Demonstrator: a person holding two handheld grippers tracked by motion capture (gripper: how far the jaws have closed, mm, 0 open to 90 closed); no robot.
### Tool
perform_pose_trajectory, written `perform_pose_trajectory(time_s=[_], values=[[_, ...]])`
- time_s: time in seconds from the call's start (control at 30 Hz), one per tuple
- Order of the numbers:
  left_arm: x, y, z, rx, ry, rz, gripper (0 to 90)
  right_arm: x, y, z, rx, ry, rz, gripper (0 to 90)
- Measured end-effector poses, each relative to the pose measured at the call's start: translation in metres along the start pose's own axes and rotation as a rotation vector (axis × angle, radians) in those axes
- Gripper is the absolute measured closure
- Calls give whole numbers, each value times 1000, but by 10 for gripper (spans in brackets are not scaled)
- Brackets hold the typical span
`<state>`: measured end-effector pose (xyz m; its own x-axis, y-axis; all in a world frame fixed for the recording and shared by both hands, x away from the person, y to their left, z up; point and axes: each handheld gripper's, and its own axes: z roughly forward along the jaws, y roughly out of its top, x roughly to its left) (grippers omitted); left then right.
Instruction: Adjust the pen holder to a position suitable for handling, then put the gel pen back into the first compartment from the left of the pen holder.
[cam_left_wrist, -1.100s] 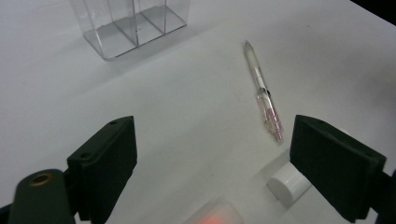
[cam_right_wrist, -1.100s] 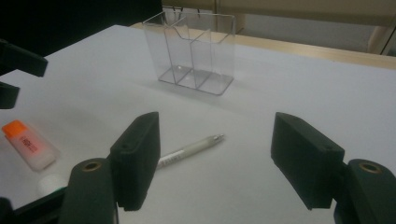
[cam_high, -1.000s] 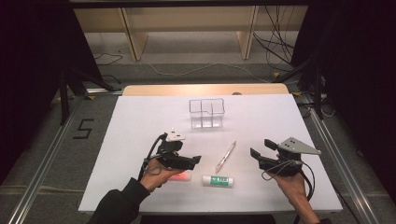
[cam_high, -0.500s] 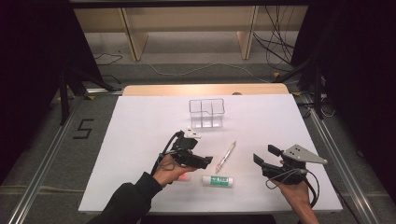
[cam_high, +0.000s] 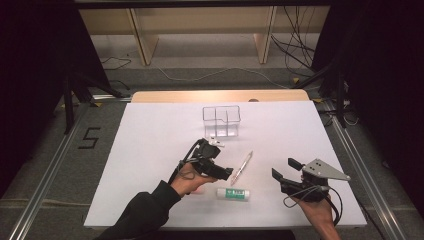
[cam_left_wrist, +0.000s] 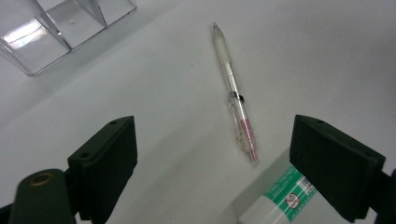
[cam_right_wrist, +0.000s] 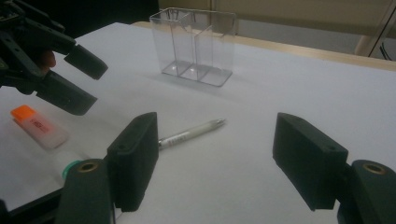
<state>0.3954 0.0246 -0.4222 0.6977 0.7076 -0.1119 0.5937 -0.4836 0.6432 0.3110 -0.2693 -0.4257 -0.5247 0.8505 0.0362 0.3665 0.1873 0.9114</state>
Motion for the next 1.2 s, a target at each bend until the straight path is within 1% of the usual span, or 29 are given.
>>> perform_pose_trajectory(time_s=[0.03, 0.2, 0.27, 0.33, 0.47, 0.5, 0.53, 0.57, 0.63, 0.8, 0.87, 0.93, 0.97, 1.0, 1.07, 1.1, 1.2], values=[[0, 1, 0, 6, -2, 10, 144, 1, 0, 0, 0, 0, -1, 322], [-1, 7, 5, 21, -9, 7, 153, 0, -1, 0, 3, -4, 2, 322], [-1, 9, 6, 25, -10, 10, 155, 0, -1, 0, 0, -4, -3, 322], [-1, 12, 8, 33, -15, 5, 160, 0, -1, 1, 3, -6, -6, 322], [-3, 17, 13, 53, -19, 18, 181, 0, -2, 1, 7, -8, -10, 322], [-5, 19, 15, 56, -21, 13, 185, 0, -2, 1, 7, -9, -10, 322], [-6, 21, 16, 62, -20, 17, 187, -1, -2, 1, 7, -10, -12, 322], [-7, 22, 18, 71, -18, 26, 189, -1, -2, 1, 6, -10, -11, 322], [-10, 25, 21, 73, 0, 35, 190, 0, -2, 0, 10, -12, -10, 322], [-14, 29, 29, 86, -3, 49, 208, 0, -3, -1, 8, -16, -21, 322], [-15, 29, 33, 89, -1, 45, 218, 1, -3, -2, 11, -19, -15, 323], [-15, 30, 37, 108, -4, 52, 221, 1, -2, -3, 6, -19, -18, 323], [-15, 31, 38, 109, 0, 53, 221, 2, -2, -3, 10, -19, -15, 323], [-15, 32, 40, 103, 10, 46, 223, 2, -2, -3, 11, -17, -21, 323], [-17, 35, 44, 108, 11, 46, 230, 3, -2, -2, 13, -17, -25, 323], [-17, 35, 46, 115, 8, 53, 231, 3, -2, -2, 14, -16, -24, 323], [-19, 36, 55, 142, 17, 69, 230, 3, -2, -2, 10, -20, -21, 323]])
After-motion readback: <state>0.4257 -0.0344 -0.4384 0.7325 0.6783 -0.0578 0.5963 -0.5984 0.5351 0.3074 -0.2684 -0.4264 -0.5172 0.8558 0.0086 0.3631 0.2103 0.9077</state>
